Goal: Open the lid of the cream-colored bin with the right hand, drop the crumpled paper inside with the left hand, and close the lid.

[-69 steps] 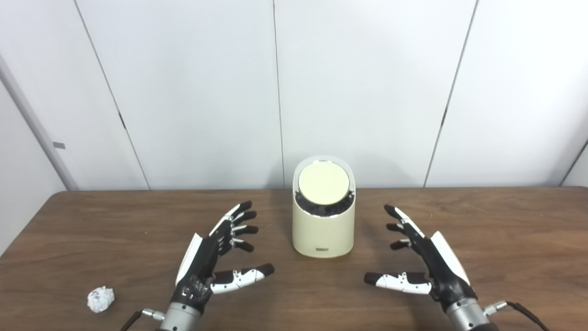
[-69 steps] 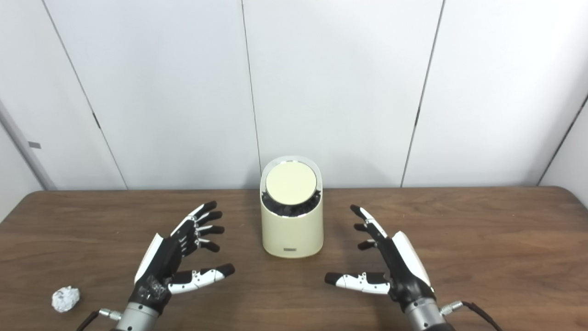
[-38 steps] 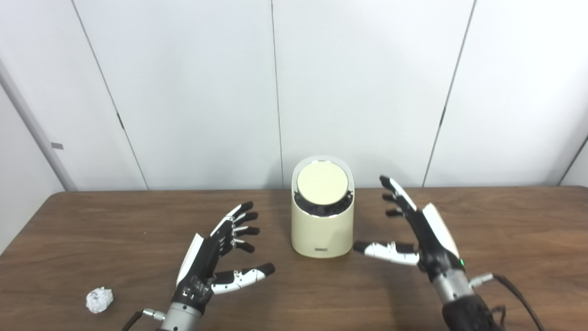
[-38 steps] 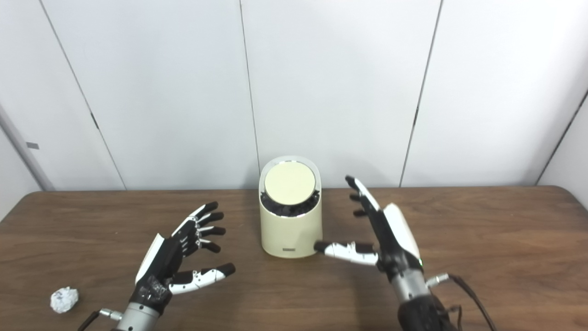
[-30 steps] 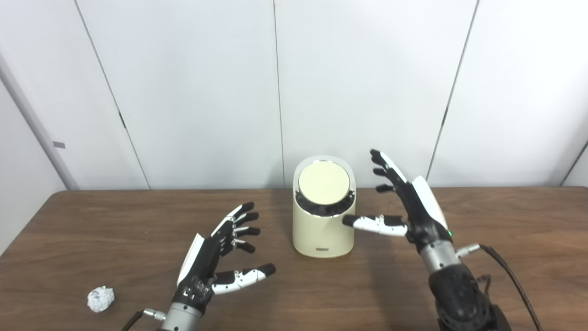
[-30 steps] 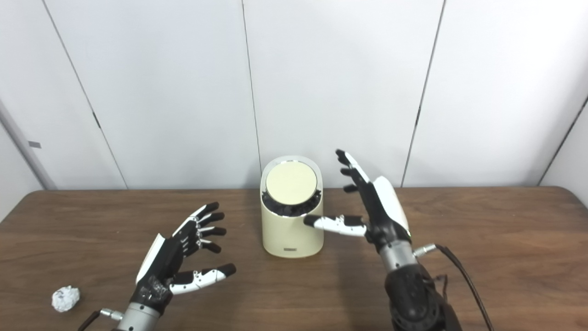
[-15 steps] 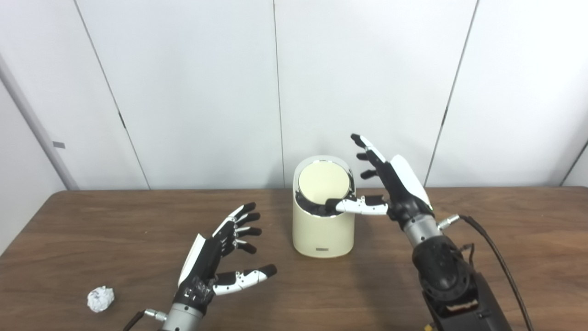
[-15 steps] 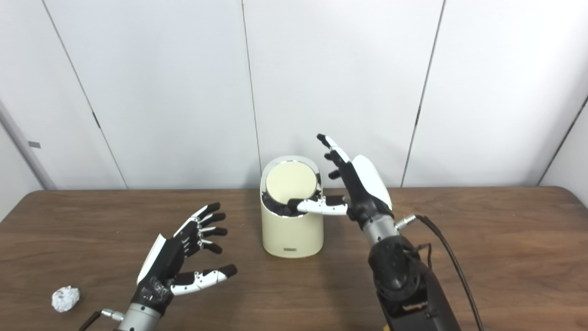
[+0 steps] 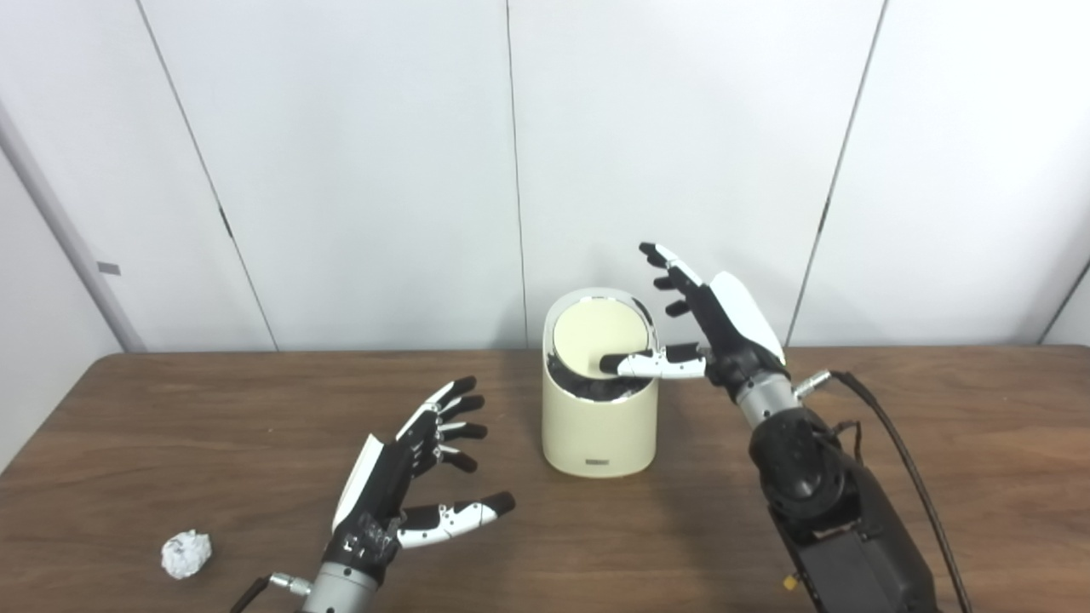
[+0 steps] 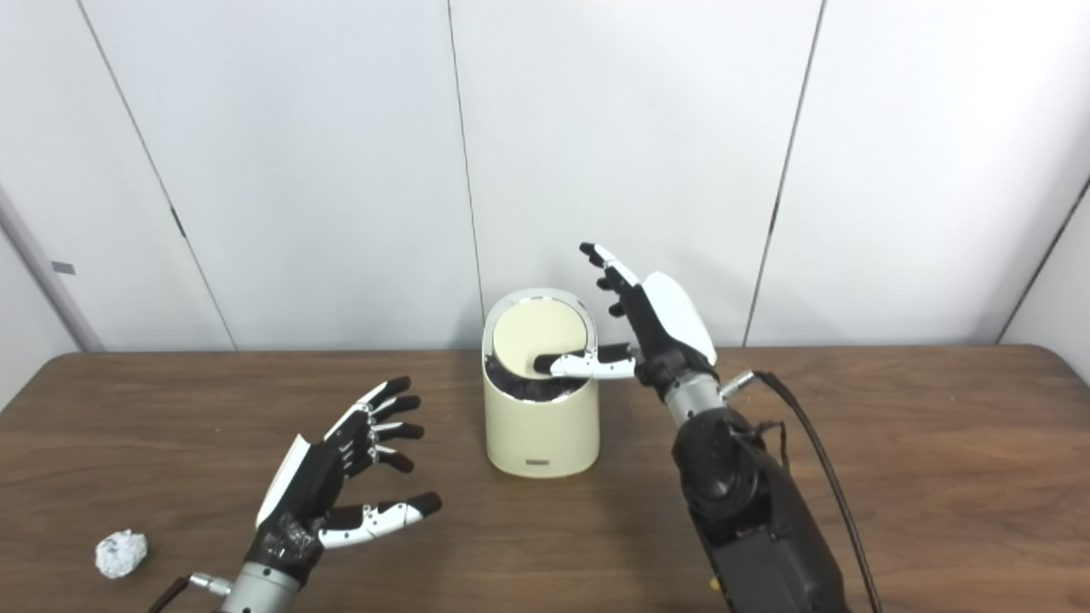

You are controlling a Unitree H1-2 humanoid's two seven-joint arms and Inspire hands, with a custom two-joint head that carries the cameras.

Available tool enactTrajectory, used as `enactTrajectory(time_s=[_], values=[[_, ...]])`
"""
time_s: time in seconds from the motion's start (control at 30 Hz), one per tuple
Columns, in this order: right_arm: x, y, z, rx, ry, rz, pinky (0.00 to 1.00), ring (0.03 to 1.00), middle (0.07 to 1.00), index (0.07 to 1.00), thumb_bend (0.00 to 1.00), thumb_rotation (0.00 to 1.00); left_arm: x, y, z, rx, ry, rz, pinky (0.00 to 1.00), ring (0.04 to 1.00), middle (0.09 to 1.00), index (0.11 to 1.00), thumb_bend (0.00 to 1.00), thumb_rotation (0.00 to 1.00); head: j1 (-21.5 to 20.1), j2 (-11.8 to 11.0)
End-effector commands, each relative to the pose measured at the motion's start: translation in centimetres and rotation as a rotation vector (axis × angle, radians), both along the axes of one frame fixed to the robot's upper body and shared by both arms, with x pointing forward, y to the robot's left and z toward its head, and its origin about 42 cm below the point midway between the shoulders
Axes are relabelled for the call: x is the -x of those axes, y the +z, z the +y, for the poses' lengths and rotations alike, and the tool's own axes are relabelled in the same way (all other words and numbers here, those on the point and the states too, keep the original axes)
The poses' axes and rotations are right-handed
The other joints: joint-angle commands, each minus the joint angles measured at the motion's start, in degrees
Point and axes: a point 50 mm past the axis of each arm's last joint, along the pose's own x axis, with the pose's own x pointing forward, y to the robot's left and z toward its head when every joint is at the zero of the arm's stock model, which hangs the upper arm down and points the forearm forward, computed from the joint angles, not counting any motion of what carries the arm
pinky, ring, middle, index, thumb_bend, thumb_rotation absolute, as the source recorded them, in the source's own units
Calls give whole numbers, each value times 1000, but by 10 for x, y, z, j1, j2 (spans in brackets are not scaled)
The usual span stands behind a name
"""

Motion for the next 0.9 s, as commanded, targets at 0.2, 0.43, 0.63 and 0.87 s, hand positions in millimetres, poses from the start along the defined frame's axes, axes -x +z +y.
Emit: enactTrajectory(time_s=[0.2,0.43,0.63,0.87], values=[[-18,35,6,29,8,-116,696,842,894,900,716,326,-3,14,-1,2,-5,-58,596,755,860,916,742,92,3,1],[-24,34,6,60,-5,-115,696,844,888,888,726,347,-2,14,-1,-2,-3,-61,597,755,856,914,742,84,3,3],[-26,32,7,74,0,-101,674,837,885,882,764,313,-1,15,-2,-2,-5,-62,600,757,857,914,741,91,5,7],[-27,24,8,112,7,-83,613,805,882,884,828,247,-1,14,-3,3,-5,-63,590,749,850,910,743,92,5,9]])
